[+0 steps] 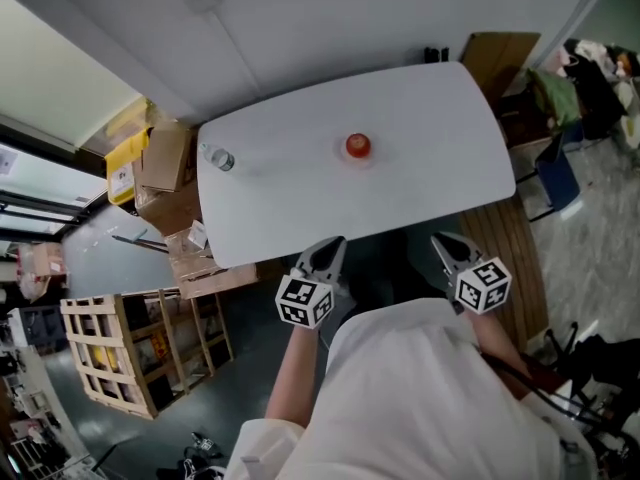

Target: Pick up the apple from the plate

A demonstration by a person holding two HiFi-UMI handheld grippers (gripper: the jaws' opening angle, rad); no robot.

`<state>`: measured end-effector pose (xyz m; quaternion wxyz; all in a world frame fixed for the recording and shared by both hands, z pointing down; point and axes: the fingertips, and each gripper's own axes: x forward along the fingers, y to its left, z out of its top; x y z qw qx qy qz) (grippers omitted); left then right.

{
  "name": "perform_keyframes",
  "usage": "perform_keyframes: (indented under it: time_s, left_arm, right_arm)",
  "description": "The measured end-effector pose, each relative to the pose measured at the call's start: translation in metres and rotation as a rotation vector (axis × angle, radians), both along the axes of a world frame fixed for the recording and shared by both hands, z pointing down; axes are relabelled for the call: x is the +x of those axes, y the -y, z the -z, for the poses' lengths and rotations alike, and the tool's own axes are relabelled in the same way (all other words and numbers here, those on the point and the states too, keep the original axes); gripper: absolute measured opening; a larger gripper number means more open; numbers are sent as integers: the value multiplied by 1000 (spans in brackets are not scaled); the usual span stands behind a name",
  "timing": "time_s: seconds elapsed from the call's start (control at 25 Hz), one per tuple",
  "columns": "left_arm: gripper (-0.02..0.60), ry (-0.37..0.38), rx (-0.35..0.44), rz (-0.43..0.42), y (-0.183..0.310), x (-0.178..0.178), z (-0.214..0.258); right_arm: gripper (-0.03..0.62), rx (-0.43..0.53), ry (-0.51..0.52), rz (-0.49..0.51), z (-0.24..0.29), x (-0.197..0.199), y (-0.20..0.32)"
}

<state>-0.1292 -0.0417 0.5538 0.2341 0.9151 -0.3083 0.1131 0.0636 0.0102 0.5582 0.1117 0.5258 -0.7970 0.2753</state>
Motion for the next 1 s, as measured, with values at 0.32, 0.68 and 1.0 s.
perform_keyframes:
  time_s: [0.32, 0.68, 1.0]
  left_arm:
    - [2, 51, -2, 57, 31, 22, 0]
    - [2, 105, -37, 127, 76, 53, -14]
    - [5, 144, -59, 170, 120, 84, -30]
  right_arm:
    - [38, -1, 23, 80, 0, 16, 57]
    - [38, -64, 21, 182, -15, 33, 111]
    - [38, -117, 43, 228, -33, 61, 146]
